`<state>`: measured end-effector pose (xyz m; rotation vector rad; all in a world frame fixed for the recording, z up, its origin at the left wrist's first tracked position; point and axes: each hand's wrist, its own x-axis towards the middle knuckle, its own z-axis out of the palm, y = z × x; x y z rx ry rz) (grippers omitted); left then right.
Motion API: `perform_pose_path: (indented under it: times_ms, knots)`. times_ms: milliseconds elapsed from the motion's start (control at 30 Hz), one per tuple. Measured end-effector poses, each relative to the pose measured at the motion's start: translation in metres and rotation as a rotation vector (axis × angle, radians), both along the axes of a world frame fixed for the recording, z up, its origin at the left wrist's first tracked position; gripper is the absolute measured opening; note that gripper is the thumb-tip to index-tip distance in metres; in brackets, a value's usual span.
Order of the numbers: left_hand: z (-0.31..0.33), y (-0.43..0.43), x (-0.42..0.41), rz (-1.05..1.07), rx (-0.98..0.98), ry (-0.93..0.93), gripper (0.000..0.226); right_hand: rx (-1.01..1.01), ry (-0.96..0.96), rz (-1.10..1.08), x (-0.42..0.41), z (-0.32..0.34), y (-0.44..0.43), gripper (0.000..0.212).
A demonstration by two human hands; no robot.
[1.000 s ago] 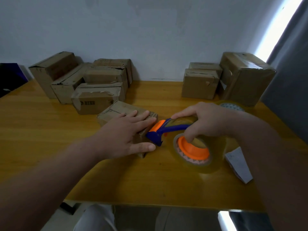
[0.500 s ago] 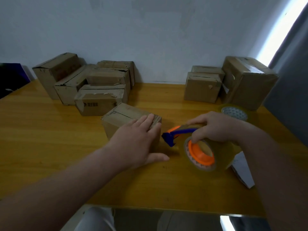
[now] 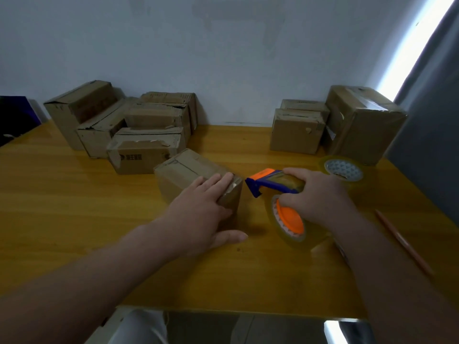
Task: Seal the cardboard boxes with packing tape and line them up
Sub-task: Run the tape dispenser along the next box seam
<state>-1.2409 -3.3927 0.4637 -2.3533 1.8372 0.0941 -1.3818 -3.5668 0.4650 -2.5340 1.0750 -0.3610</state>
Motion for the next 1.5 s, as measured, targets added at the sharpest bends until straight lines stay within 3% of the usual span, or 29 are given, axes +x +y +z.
perform_pose_path:
  times_ms: [67, 133, 167, 300, 367, 700, 933, 1067, 1200, 1267, 1367, 1500]
  knots:
    - [0.008, 0.005, 0.002, -0.021, -0.072, 0.167, 0.068, 0.015, 0.001, -0.002, -0.002, 0.0, 0.0, 0.07]
    - [0.016, 0.006, 0.002, 0.019, -0.228, 0.338, 0.038, 0.029, 0.019, -0.011, -0.002, 0.001, 0.001, 0.077]
    - [0.017, 0.004, 0.001, 0.058, -0.296, 0.347, 0.033, 0.034, 0.032, -0.018, -0.002, 0.001, 0.002, 0.08]
    - [0.004, -0.012, -0.002, 0.148, -0.266, 0.022, 0.069, 0.059, 0.06, -0.022, -0.005, 0.005, 0.004, 0.082]
    - [-0.002, -0.018, 0.003, 0.121, -0.21, -0.05, 0.071, 0.079, 0.075, -0.022, -0.007, 0.007, 0.005, 0.079]
    - [0.01, -0.006, 0.009, 0.195, -0.126, -0.061, 0.069, -0.029, 0.324, -0.031, -0.005, 0.021, 0.016, 0.053]
    - [0.001, -0.005, 0.014, 0.185, -0.196, -0.086, 0.07, -0.007, 0.186, -0.022, -0.015, 0.014, 0.017, 0.063]
    - [0.008, -0.008, 0.011, 0.25, -0.402, 0.169, 0.044, 0.129, -0.032, 0.02, -0.026, 0.01, 0.01, 0.073]
    - [0.023, -0.013, 0.011, 0.396, -0.656, 0.428, 0.048, 0.193, -0.288, 0.148, -0.032, 0.015, 0.008, 0.076]
    - [0.031, -0.016, 0.013, 0.461, -0.779, 0.783, 0.046, 0.178, -0.353, 0.229, -0.034, 0.019, 0.012, 0.077]
    - [0.041, -0.017, 0.011, 0.621, -0.727, 1.349, 0.038, 0.158, -0.416, 0.298, -0.035, 0.021, 0.016, 0.08]
    - [0.045, -0.012, 0.01, 0.709, -0.685, 1.584, 0.033, 0.147, -0.459, 0.364, -0.035, 0.02, 0.022, 0.081]
